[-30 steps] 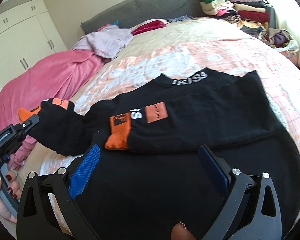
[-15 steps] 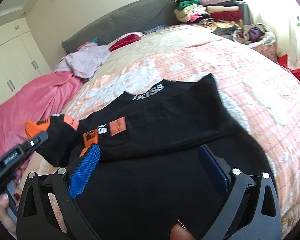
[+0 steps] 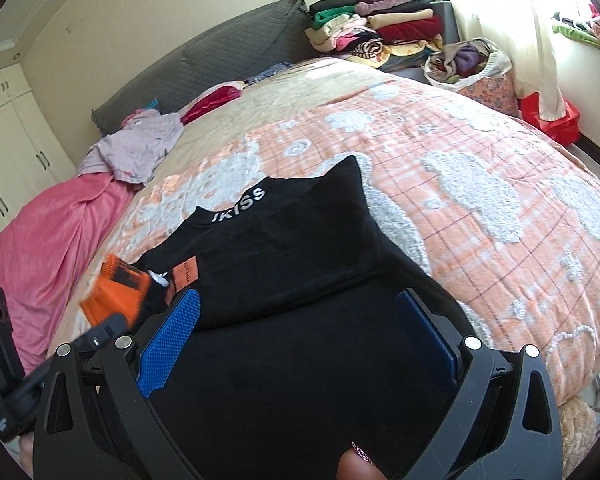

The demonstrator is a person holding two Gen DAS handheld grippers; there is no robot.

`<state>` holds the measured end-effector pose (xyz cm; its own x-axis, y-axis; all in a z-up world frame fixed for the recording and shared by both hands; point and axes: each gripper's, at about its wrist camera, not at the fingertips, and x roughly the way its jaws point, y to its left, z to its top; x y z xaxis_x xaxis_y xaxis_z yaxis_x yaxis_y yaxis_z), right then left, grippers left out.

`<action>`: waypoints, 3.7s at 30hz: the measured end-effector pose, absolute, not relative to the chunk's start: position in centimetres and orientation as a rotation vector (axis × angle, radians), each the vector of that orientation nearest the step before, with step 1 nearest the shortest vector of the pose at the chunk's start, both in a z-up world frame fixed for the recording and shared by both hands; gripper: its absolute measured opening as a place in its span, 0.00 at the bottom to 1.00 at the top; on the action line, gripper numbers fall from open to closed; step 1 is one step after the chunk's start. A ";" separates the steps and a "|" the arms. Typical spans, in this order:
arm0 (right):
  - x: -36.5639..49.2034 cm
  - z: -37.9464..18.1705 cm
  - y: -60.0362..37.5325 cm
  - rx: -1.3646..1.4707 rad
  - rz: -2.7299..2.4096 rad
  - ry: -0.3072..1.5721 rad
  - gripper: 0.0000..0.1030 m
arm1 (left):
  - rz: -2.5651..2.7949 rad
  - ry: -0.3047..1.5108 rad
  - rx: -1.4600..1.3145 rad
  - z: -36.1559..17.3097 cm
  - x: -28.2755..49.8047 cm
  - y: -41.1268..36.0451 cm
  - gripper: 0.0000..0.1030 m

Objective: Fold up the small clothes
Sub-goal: 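Fold the held sleeve across the body with the left gripper, release, then grasp the folded orange cuff with the right gripper and reposition it, then release the cuff and move both grippers to the sweatshirt hem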

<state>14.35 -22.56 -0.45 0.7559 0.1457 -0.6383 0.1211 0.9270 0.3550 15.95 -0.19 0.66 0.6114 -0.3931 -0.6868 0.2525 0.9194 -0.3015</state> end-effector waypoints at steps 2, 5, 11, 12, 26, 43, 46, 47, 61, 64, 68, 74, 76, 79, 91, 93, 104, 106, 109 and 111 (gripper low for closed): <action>14.4 -0.6 -22.6 0.396 0.016 0.723 0.95 | -0.389 0.854 -0.177 0.3 15.8 -0.5 0.17; 14.6 -0.8 -22.4 0.395 0.027 0.730 0.95 | -0.408 0.857 -0.165 0.3 15.5 -0.6 0.31; 15.4 -1.9 -21.0 0.397 0.084 0.768 0.95 | -0.365 0.843 -0.154 0.7 15.4 0.6 0.39; 15.7 -2.3 -20.4 0.400 0.113 0.788 0.95 | -0.338 0.837 -0.154 0.7 15.4 1.1 0.43; 18.8 -7.1 -13.4 0.328 0.237 0.915 0.71 | -0.159 0.802 -0.225 1.1 15.1 7.8 0.81; 21.1 3.2 -13.1 0.018 0.290 0.634 0.06 | -0.100 0.815 -0.292 0.7 15.2 11.0 0.81; 22.3 4.0 -15.1 -0.004 0.236 0.621 0.06 | -0.104 0.818 -0.293 0.6 15.3 10.9 0.81; 22.6 4.0 -15.7 -0.016 0.213 0.621 0.06 | -0.103 0.819 -0.291 0.5 15.3 10.8 0.81; 23.4 0.2 -19.4 -0.004 0.119 0.683 0.13 | -0.121 0.836 -0.200 0.5 17.3 7.8 0.81; 23.2 -0.1 -20.3 -0.008 0.071 0.682 0.20 | -0.129 0.833 -0.167 0.6 17.9 6.7 0.81; 22.6 -0.7 -21.5 0.009 0.052 0.697 0.27 | -0.142 0.829 -0.132 0.7 18.8 5.4 0.81; 21.7 -1.6 -21.6 0.015 0.064 0.721 0.30 | -0.183 0.859 -0.091 0.3 20.9 3.1 0.46; 21.6 -1.9 -20.9 0.008 0.087 0.728 0.30 | -0.208 0.876 -0.080 0.0 21.9 2.2 0.43; 21.7 -2.3 -19.4 -0.011 0.124 0.747 0.30 | -0.209 0.899 -0.060 -0.7 23.2 1.5 0.43; 23.1 -3.5 -13.0 -0.077 0.282 0.794 0.35 | -0.159 1.015 -0.011 -5.3 24.4 3.5 0.44; 23.8 -4.6 -12.8 -0.089 0.264 0.846 0.36 | -0.162 1.012 -0.006 -5.4 24.3 3.5 0.44; 23.6 -6.9 -14.7 -0.032 0.182 0.910 0.34 | -0.176 1.003 -0.023 -5.3 24.1 3.8 0.44; 23.2 -6.7 -14.9 -0.013 0.194 0.900 0.38 | -0.177 1.001 -0.025 -5.3 24.0 3.9 0.44; 22.0 -6.2 -15.3 0.022 0.210 0.881 0.42 | -0.180 0.996 -0.026 -5.2 23.8 3.9 0.44; 21.4 -6.0 -15.5 0.041 0.218 0.871 0.45 | -0.181 0.994 -0.030 -5.2 23.7 3.9 0.44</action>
